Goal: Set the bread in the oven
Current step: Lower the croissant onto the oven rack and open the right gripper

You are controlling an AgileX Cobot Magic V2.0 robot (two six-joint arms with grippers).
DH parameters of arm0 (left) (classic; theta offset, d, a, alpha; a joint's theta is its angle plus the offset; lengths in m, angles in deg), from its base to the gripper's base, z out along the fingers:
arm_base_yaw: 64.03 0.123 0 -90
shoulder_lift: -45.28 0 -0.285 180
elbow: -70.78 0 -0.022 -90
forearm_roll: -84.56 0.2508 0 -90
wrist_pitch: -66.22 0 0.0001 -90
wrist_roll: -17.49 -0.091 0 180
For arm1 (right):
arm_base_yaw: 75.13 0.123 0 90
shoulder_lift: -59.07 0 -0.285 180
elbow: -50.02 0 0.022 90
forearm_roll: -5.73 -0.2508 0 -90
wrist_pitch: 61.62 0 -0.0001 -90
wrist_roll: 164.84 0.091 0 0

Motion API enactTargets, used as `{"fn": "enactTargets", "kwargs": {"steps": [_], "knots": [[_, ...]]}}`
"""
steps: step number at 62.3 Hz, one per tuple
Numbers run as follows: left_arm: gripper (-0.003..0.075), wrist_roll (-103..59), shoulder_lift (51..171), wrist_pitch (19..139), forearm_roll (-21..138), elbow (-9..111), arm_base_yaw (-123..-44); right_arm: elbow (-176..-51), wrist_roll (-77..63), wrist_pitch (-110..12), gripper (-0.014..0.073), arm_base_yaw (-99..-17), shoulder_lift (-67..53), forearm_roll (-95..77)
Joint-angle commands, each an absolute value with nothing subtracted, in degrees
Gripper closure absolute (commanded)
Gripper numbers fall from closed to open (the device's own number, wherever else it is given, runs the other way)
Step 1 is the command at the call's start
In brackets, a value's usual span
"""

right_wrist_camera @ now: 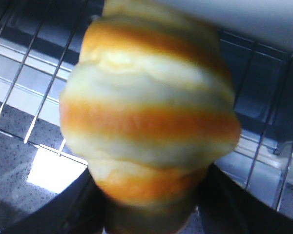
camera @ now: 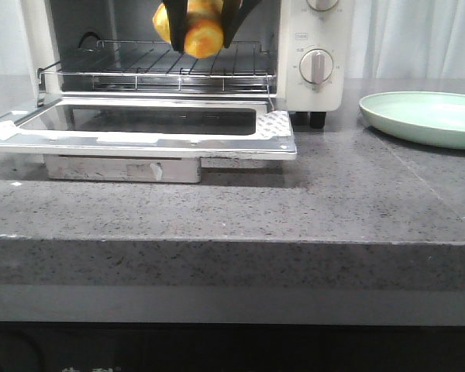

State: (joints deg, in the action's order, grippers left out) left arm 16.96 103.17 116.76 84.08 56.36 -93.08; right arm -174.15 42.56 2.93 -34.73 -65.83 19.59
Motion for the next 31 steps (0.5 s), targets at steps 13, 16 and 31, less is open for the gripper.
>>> {"fn": "enactTargets", "kwargs": {"steps": [13, 16, 31], "knots": [[0.0738, 17.49, 102.78, 112.80, 84.12, 57.87, -92.96, -176.94, 42.82, -1.18, 0.0002, -34.93, -63.21, 21.55], [0.0738, 17.49, 102.78, 112.80, 84.12, 57.87, -92.96, -176.94, 42.88, -0.97, 0.0002, -34.93, -63.15, 21.38], [0.0738, 17.49, 102.78, 113.18, 84.12, 57.87, -92.96, -176.80, 40.66, 3.54, 0.0002, -34.25, -60.44, 19.52]]}}
